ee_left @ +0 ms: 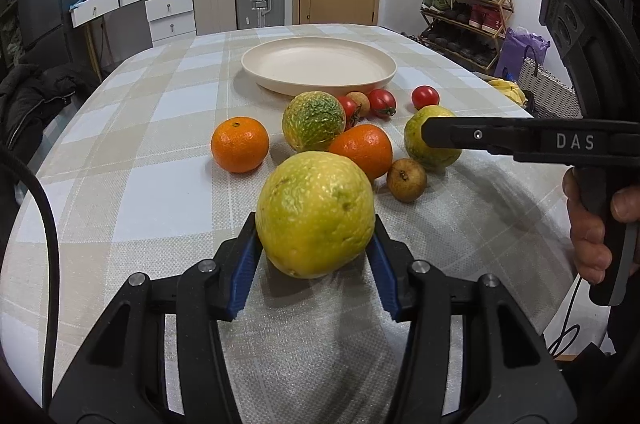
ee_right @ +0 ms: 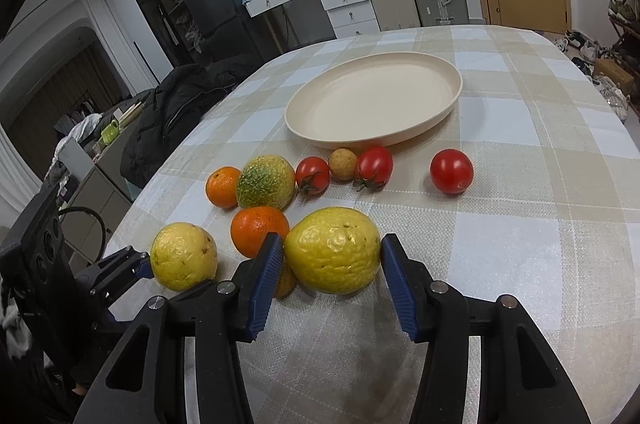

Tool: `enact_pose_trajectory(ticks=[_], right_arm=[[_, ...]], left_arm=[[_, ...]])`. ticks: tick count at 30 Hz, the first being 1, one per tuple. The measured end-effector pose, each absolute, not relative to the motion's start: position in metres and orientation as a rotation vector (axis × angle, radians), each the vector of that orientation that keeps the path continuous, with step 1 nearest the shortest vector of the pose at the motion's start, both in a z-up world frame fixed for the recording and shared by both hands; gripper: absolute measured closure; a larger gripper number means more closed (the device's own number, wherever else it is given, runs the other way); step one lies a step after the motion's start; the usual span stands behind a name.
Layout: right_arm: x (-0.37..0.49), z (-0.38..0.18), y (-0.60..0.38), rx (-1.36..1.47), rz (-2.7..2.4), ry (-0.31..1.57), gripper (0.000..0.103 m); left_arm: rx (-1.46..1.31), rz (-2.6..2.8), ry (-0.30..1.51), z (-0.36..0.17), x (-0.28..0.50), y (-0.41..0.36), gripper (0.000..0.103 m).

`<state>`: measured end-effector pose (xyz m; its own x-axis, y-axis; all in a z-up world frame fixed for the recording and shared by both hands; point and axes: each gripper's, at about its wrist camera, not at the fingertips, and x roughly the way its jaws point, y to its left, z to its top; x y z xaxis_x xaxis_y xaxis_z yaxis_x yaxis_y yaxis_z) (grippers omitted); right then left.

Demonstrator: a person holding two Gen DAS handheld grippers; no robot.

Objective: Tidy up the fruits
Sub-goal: 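Lift both yellow citrus and carry them over the cream plate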

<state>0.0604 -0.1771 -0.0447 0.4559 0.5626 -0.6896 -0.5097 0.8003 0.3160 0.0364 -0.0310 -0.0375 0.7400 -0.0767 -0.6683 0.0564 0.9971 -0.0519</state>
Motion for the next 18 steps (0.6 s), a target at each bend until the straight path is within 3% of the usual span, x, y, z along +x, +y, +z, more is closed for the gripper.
enact_pose_trajectory(ticks=[18], right_arm=[[0.060, -0.046, -0.188, 0.093, 0.661, 0.863, 0.052]], left_arm=[[-0.057, -0.080, 0.712, -0.029, 0.032, -0.023, 0.055]])
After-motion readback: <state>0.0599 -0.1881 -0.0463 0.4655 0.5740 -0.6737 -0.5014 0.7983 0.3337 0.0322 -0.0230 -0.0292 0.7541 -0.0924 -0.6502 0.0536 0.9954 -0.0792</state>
